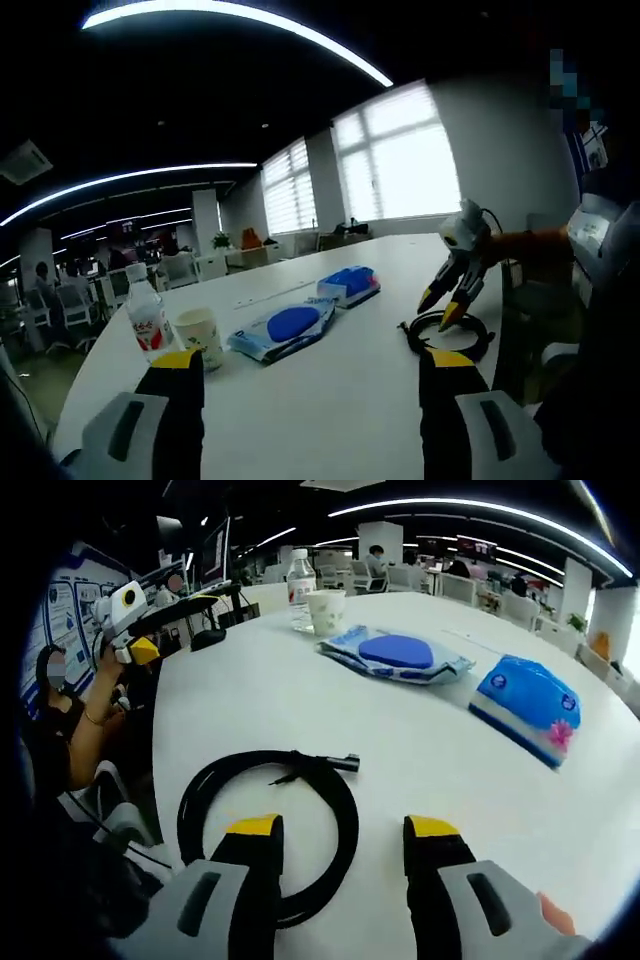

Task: Arrange the tabletop items into an orderly group along one side of the table until the central work area is clear of visible clutter.

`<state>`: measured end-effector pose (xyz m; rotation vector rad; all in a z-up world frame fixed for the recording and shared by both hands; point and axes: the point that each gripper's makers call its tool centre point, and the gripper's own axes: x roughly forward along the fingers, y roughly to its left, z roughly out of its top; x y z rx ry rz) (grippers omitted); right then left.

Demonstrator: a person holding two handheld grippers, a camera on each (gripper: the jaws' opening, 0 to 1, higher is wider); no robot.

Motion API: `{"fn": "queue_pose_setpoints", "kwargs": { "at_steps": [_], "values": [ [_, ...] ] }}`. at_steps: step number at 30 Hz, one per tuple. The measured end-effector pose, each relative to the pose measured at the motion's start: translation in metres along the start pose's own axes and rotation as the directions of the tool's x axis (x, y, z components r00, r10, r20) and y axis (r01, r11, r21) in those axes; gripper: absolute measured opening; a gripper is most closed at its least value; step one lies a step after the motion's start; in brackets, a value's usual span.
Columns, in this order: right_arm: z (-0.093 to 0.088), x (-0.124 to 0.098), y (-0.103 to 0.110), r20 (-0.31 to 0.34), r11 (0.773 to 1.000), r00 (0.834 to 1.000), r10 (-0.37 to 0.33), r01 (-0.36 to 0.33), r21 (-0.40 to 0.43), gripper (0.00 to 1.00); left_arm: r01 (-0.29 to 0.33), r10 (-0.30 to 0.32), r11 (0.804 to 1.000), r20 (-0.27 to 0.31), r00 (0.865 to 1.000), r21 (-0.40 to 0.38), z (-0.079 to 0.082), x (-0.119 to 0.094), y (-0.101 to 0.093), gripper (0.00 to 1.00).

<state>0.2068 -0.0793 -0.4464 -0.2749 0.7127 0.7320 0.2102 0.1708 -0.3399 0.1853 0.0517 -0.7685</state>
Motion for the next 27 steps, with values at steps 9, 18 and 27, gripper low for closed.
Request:
{"fn": "queue_pose_setpoints", "kwargs": {
  "at_steps": [9,18,27],
  "values": [
    [-0.0027,0.0031,-0.0007,-0.03,1.0,1.0,-0.009,0.009,-0.002,0.34,-0.001,0.001,1.0,0.02,1.0,0.014,0.006,-0.0054,0.0001,0.88],
    [-0.0027,0.0034,-0.0025,-0.037,1.0,0.999,-0.022,0.022,-0.017,0.23,-0.01,0.01,1.0,0.009,1.0,0.007,-0.0004,-0.0076,0.0023,0.88],
    [-0.0033,0.0058,-0.0002,-0.045,0.999,0.999,-0.015,0.014,-0.03,0.07,-0.016,0.016,1.0,-0.011,1.0,0.027,-0.0037,-0.0093,0.0018,0.88]
  ]
}}
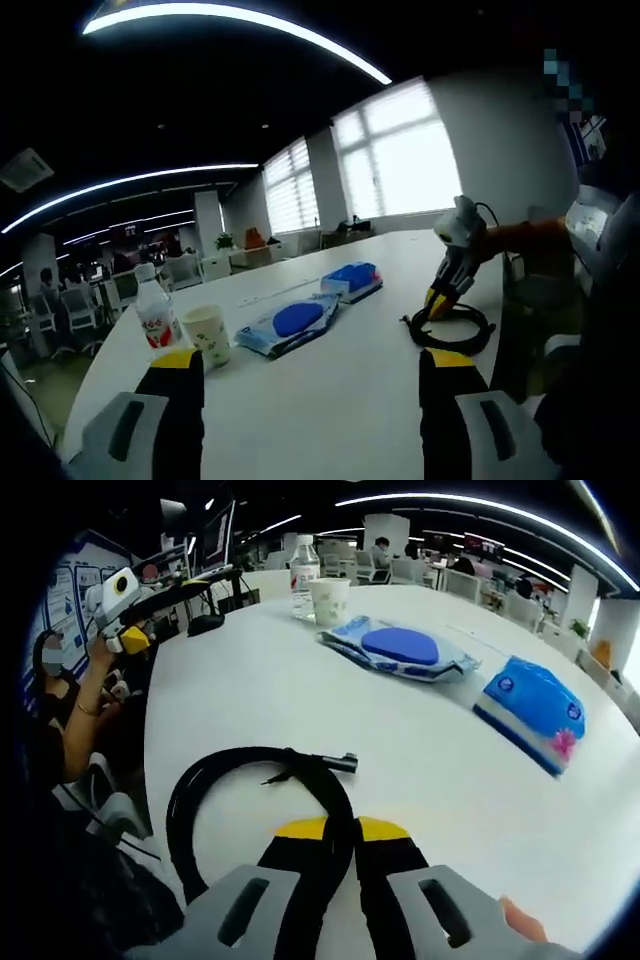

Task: Arrange the tabletop items into an orderly group along one side of the table until the central work area is clear of visible clutter.

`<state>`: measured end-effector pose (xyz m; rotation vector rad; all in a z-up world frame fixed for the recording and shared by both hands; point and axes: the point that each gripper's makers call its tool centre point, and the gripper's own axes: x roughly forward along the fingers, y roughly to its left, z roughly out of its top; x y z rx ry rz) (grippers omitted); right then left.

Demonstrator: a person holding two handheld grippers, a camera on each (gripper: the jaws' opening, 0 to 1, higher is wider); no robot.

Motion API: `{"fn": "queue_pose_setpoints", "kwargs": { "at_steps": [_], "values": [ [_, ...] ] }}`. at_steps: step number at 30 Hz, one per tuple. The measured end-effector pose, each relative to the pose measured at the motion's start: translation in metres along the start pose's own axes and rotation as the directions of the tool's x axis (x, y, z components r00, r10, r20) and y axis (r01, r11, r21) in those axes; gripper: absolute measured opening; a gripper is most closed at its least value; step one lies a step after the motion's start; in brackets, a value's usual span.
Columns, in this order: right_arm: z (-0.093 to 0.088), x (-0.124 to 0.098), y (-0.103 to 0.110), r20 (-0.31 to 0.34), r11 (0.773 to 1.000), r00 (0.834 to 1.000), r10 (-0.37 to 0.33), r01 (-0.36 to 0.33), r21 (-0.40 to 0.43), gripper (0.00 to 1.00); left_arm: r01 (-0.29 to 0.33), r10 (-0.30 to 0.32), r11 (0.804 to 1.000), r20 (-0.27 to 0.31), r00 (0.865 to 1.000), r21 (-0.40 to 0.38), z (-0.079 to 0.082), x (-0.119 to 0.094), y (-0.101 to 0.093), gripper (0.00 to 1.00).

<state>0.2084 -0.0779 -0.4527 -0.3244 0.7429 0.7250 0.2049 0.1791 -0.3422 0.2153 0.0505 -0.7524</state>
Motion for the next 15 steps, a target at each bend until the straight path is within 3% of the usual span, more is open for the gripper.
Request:
{"fn": "queue_pose_setpoints", "kwargs": {
  "at_steps": [8,15],
  "values": [
    [-0.0001,0.0005,0.0002,-0.006,1.0,1.0,0.002,-0.002,-0.007,0.05,0.007,-0.007,1.0,0.003,1.0,0.005,0.0018,0.0,-0.0018,0.88],
    [0.005,0.0026,-0.0008,0.039,0.997,0.999,0.036,-0.039,0.065,0.04,0.007,-0.007,1.0,-0.011,1.0,0.01,-0.0008,0.0009,-0.0018,0.87]
  ]
}}
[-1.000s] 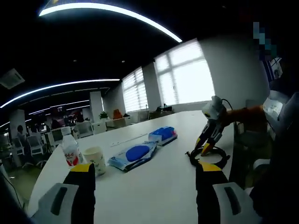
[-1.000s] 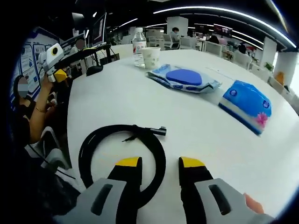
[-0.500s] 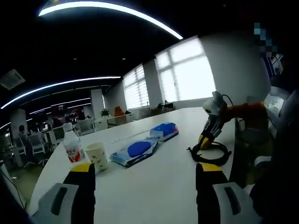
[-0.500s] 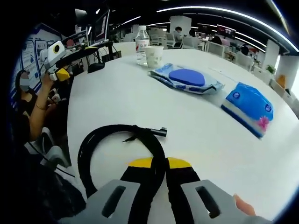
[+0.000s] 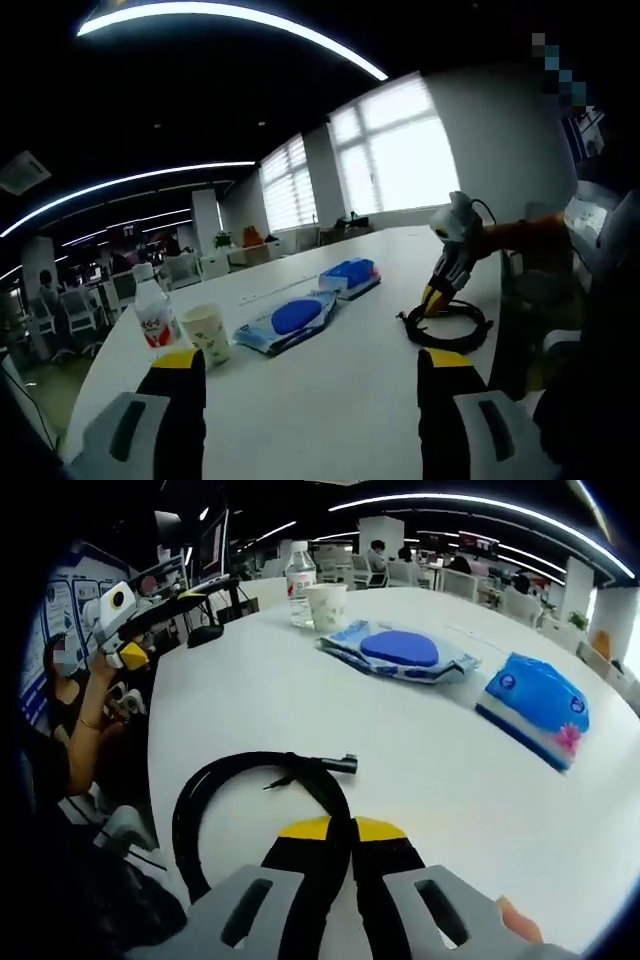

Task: Arrange the tabletop items into an orderly group along one side of the table until the central work area is clear of visible clutter.

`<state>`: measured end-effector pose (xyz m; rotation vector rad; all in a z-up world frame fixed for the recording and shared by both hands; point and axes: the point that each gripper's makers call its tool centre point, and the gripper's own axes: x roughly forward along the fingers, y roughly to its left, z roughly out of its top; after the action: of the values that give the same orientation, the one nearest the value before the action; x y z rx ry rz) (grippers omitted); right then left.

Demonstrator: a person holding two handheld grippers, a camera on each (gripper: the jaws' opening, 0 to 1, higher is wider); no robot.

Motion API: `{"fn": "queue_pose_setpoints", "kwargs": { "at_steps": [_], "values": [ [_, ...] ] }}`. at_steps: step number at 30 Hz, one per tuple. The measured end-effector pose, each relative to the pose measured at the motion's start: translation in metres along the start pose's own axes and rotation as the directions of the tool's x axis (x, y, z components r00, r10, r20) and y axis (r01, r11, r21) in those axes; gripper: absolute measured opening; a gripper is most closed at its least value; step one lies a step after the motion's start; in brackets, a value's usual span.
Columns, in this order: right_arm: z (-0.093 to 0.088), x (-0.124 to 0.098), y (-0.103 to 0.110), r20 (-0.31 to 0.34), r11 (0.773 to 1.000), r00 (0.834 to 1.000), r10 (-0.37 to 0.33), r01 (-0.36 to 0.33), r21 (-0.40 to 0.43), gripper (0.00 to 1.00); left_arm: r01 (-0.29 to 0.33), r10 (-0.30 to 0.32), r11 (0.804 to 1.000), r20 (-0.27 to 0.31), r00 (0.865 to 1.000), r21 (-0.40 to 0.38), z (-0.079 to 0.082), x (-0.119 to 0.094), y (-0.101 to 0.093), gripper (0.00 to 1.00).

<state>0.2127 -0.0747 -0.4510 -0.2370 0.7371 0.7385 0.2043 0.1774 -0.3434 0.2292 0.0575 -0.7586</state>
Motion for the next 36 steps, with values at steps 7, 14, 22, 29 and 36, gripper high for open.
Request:
{"fn": "queue_pose_setpoints", "kwargs": {
  "at_steps": [7,14,22,29,36],
  "values": [
    [0.015,-0.006,-0.013,0.046,1.0,0.999,-0.02,0.019,0.024,0.04,-0.008,0.008,1.0,0.004,1.0,0.003,0.001,-0.002,0.002,0.87],
    [0.03,-0.01,-0.026,0.081,0.998,0.996,-0.047,0.043,0.05,0.03,-0.009,0.009,1.0,-0.004,1.0,0.007,-0.002,-0.003,0.003,0.86],
    [0.045,-0.006,-0.041,0.104,0.995,0.991,-0.083,0.077,0.063,0.03,-0.011,0.011,1.0,-0.01,1.0,0.019,-0.001,-0.004,0.007,0.85],
    [0.052,-0.002,-0.057,0.105,0.992,0.989,-0.107,0.099,0.08,0.03,-0.011,0.011,1.0,-0.003,1.0,0.017,0.001,-0.006,0.008,0.85],
    [0.054,0.005,-0.069,0.09,0.989,0.99,-0.113,0.103,0.103,0.03,-0.016,0.016,1.0,-0.015,1.0,0.027,0.0,-0.009,0.009,0.85]
  ]
}}
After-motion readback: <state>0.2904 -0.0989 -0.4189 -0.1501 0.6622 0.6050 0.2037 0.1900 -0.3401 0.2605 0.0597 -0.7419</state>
